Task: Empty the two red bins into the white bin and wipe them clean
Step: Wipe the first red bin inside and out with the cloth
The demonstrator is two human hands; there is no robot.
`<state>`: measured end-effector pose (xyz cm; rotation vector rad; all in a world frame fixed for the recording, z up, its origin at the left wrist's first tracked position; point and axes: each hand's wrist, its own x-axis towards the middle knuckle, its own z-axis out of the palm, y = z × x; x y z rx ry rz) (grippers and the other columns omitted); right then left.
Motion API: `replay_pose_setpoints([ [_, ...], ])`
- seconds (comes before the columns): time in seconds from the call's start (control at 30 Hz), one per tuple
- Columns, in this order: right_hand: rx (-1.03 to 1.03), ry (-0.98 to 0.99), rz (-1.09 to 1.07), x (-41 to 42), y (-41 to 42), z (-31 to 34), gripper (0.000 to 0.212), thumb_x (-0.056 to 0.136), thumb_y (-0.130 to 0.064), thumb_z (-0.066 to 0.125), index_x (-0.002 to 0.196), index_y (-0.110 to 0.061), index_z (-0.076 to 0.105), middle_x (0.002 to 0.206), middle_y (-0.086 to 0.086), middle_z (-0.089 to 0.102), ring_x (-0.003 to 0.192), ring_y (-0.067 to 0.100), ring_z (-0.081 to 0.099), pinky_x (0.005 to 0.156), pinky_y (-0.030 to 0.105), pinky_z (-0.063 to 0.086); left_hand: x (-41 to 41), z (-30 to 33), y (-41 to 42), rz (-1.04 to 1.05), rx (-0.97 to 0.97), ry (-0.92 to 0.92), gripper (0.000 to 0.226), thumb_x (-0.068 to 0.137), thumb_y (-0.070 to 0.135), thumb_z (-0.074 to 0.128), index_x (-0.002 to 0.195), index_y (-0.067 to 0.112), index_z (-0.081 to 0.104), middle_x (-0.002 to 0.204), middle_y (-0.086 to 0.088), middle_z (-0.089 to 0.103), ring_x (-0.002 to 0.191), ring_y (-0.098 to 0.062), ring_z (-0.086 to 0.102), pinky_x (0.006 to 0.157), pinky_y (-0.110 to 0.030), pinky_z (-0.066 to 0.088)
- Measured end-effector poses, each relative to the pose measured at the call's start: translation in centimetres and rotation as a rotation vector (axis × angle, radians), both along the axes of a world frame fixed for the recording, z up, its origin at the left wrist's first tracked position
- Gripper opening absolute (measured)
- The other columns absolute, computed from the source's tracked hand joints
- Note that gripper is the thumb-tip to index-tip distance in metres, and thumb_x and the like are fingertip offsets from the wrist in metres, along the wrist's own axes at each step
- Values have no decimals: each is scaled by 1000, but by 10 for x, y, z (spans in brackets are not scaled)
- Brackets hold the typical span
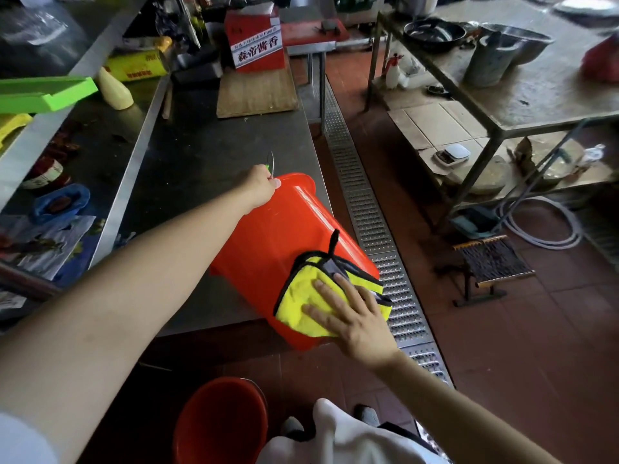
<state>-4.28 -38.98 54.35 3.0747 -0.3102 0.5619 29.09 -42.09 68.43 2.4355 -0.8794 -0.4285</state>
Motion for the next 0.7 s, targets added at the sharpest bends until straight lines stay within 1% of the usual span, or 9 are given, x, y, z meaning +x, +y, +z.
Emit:
replay_pose_setpoints([
  [0.07, 38, -4, -51, -9, -9, 1, 91, 79, -32, 74, 155, -44, 26, 167, 1, 15, 152, 36, 15, 103, 53, 36, 0, 1, -1, 7, -15, 35, 29, 95, 36, 60, 115, 15, 60, 110, -6, 63, 103, -27, 60, 86, -39, 50],
  [0.13, 38, 30, -63, -6, -9, 8, 89, 77, -34, 73, 154, -45, 28, 167, 0, 14, 152, 37, 15, 102, 52, 35, 0, 1, -2, 25, -33, 75, 27, 94, 35, 63, 110, 13, 61, 105, -5, 62, 102, -26, 60, 81, -36, 47],
  [0.23, 40, 35, -69, 22, 1, 23, 65, 89, -39, 61, 149, -47, 36, 167, -2, 14, 152, 38, 14, 108, 54, 32, 4, 4, -2, 55, -40, 167, 33, 91, 35, 67, 113, 12, 62, 115, -7, 63, 109, -26, 59, 90, -39, 49],
  [0.3, 76, 55, -127, 51, 9, 38, 57, 91, -44, 62, 145, -47, 42, 166, -1, 18, 151, 39, 16, 113, 60, 28, 8, 6, 2, 69, -43, 254, 38, 89, 36, 69, 117, 12, 61, 119, -4, 60, 113, -23, 56, 94, -39, 46],
  [0.37, 111, 80, -171, 84, 12, 53, 54, 93, -45, 62, 144, -46, 45, 166, -1, 18, 151, 41, 15, 115, 64, 24, 12, 6, 5, 80, -68, 326, 31, 88, 35, 72, 108, 14, 61, 112, -3, 60, 105, -20, 56, 86, -34, 43],
  [0.47, 154, 126, -185, 136, 9, 69, 50, 100, -41, 52, 148, -47, 38, 168, -2, 6, 153, 40, 1, 117, 65, 11, 15, 4, 9, 87, -112, 362, 20, 87, 29, 74, 91, 15, 61, 94, -3, 62, 88, -17, 56, 72, -27, 41],
  [0.53, 183, 141, -195, 164, 7, 75, 50, 101, -40, 49, 148, -48, 37, 168, -2, 3, 153, 39, -3, 118, 65, 8, 15, 0, 14, 92, -150, 394, 20, 88, 25, 73, 80, 16, 57, 81, -1, 58, 83, -16, 53, 71, -26, 40],
  [0.63, 191, 137, -210, 175, 10, 74, 53, 99, -38, 53, 148, -48, 37, 168, -3, 6, 153, 38, 0, 118, 64, 12, 17, -4, 20, 74, -173, 394, 20, 88, 24, 73, 80, 15, 56, 81, -3, 56, 79, -17, 51, 73, -27, 41],
  [0.7, 165, 112, -175, 158, 12, 67, 60, 95, -35, 60, 149, -48, 36, 168, -3, 7, 153, 37, 4, 116, 62, 20, 20, -5, 24, 61, -174, 382, 19, 87, 25, 73, 85, 14, 58, 80, -2, 56, 76, -16, 50, 74, -27, 40],
])
